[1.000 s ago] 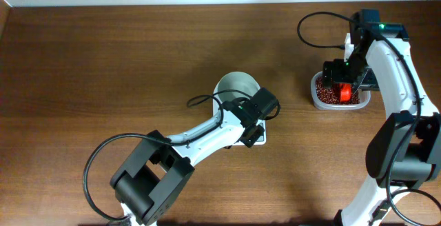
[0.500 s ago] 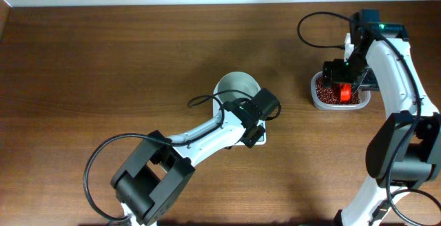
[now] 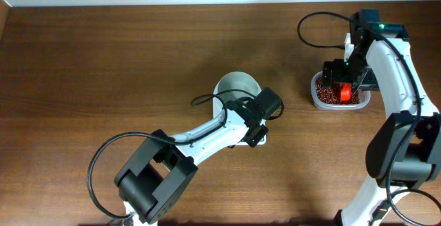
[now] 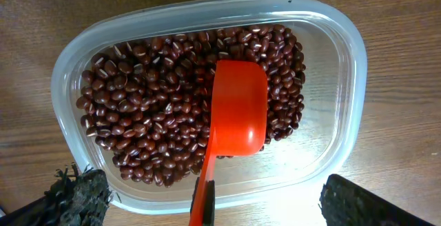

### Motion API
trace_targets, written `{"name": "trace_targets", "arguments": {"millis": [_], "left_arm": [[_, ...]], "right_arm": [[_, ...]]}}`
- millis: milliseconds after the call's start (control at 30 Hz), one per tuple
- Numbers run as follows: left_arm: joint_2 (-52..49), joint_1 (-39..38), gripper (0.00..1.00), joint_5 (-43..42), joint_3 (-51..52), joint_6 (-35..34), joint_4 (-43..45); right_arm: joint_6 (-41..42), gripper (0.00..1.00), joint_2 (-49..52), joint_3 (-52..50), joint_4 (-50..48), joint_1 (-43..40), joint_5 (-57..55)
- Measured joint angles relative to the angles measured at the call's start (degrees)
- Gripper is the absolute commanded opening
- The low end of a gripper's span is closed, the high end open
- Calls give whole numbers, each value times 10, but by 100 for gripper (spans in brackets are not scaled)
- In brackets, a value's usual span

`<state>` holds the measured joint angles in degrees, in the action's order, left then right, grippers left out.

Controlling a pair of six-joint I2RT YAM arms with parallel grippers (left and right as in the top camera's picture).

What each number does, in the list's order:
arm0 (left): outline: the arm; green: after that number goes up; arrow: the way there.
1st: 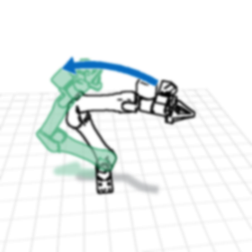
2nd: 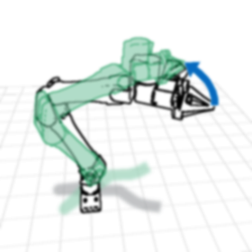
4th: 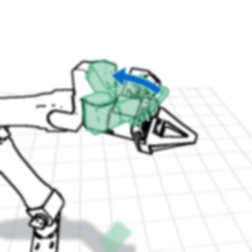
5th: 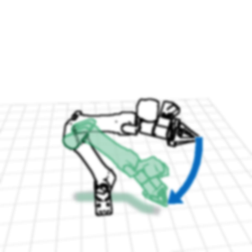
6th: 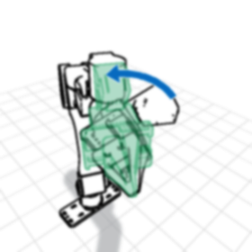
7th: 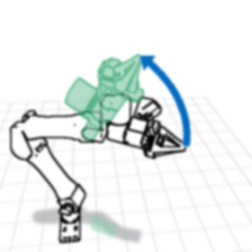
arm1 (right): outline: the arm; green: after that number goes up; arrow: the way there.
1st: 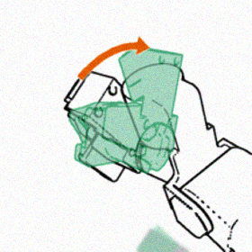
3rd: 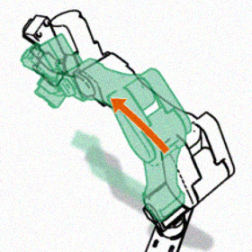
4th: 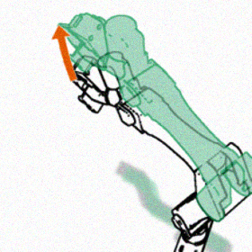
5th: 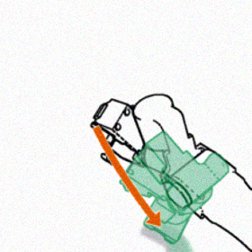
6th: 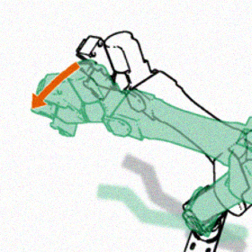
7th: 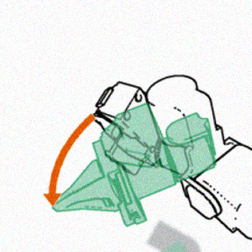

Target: Scoop item into bowl and weigh 50g on scale

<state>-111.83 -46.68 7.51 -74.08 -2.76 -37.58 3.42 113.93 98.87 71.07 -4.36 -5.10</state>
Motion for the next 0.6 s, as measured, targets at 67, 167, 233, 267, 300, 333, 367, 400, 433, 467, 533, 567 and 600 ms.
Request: {"name": "trace_targets", "arguments": {"millis": [67,167,233,267,300,333,367,400,433,467,533,567,600], "left_arm": [[-4,0,0,-4,-10,0,-24],[-6,-2,0,-9,-14,0,-56],[-7,-2,0,-11,-15,0,-57],[-7,-2,0,-11,-15,0,-57],[-7,-2,0,-11,-15,0,-57],[-9,-1,0,-11,-15,0,-57],[-10,-1,0,-11,-16,0,-57],[-10,-1,0,-11,-16,0,-57],[-10,-1,0,-11,-16,0,-57],[-10,-1,0,-11,-16,0,-57],[-10,1,0,-14,-16,0,-57],[-10,2,0,-15,-16,0,-55],[-10,3,0,-16,-17,0,-54]], "right_arm": [[0,99,0,0,0,0,0],[0,99,0,0,0,0,0],[0,99,0,0,0,0,0],[0,99,0,0,0,0,0],[0,99,0,0,0,0,0],[0,99,0,0,0,0,0],[0,99,0,0,0,0,0],[0,99,0,0,0,0,0],[0,99,0,0,0,0,0],[0,99,0,0,0,0,0],[0,99,0,0,0,0,0],[0,99,0,0,0,0,0],[0,99,0,0,0,0,0]]}}
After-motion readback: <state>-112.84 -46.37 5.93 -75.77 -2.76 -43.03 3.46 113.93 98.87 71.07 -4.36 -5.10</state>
